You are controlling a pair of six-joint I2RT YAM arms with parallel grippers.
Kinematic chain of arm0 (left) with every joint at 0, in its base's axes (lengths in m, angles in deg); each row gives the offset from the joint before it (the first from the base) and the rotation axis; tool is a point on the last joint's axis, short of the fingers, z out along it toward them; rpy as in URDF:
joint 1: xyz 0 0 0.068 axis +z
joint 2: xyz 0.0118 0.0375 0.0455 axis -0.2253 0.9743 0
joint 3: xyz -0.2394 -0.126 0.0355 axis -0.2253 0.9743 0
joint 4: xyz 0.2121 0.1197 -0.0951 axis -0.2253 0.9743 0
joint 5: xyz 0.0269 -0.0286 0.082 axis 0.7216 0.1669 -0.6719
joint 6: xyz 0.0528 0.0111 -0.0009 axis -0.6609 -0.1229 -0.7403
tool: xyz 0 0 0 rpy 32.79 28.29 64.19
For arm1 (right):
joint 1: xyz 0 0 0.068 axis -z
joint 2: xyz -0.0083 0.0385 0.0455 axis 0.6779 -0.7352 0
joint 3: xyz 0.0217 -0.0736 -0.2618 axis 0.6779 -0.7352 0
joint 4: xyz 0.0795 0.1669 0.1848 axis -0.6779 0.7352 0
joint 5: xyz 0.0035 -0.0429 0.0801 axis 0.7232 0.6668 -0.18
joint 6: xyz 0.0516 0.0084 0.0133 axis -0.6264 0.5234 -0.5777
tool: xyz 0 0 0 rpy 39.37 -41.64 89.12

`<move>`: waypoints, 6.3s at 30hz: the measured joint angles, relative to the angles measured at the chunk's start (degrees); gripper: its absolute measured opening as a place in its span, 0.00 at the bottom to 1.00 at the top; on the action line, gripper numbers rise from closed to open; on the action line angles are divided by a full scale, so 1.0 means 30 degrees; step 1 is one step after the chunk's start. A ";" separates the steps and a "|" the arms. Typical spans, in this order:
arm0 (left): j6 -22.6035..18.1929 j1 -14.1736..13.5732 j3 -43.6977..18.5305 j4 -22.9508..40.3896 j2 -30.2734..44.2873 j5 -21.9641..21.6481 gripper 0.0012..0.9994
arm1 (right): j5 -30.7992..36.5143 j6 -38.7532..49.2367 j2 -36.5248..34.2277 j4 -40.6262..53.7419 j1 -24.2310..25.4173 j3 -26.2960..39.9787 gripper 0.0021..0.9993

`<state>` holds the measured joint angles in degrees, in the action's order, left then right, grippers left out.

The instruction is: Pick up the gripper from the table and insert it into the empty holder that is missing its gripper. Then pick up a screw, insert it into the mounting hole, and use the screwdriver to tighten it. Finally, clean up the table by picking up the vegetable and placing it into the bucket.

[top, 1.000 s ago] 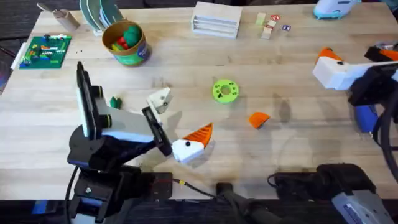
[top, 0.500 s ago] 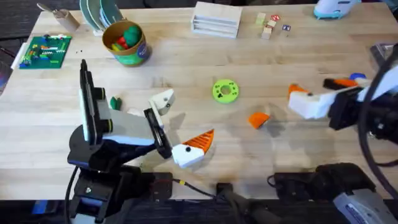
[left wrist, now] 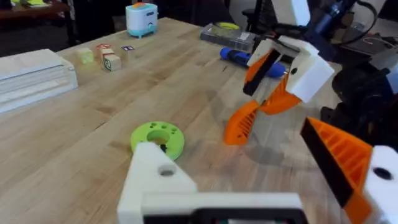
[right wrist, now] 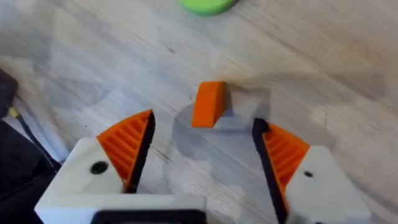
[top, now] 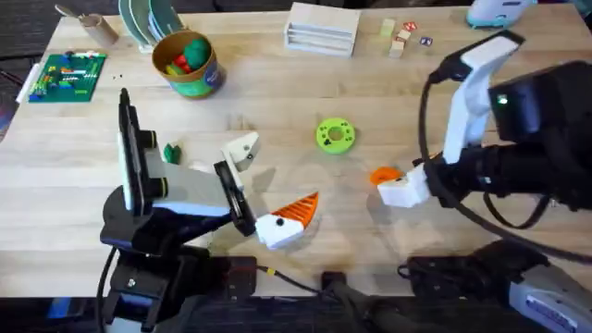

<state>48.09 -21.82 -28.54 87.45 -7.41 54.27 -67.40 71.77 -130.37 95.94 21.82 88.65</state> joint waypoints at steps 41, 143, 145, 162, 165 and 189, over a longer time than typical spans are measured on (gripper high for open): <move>-0.0007 0.0000 0.0000 0.0000 -0.0001 -0.0006 0.99 | -0.2980 -0.5871 0.0975 -0.6052 -0.0227 0.3078 0.01; 0.0350 0.0296 0.0029 0.0007 0.0000 -0.1919 0.99 | -1.3980 -1.9669 -1.4864 -2.7025 -0.4482 0.0627 0.52; 0.0264 0.0226 0.0029 0.0020 0.0000 -0.1692 0.99 | -1.4546 -1.9669 -1.4979 -2.6976 -0.4258 0.0627 0.61; 0.0051 0.0102 0.0029 0.0051 0.0000 -0.1056 0.99 | -1.5853 -1.9812 -1.5041 -2.9923 -0.1348 0.0619 0.92; 0.0051 0.0102 0.0029 0.0051 0.0000 -0.1064 0.99 | -1.4733 -1.9010 -1.5034 -2.9894 -0.0403 0.0670 0.92; 0.0051 0.0102 0.0029 0.0051 0.0000 -0.1051 0.99 | -0.4141 -0.4375 -1.1187 -0.5676 0.1345 1.0158 0.93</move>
<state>48.24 -21.51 -28.46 87.60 -7.41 51.12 -79.83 58.64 -163.93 78.91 25.85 119.12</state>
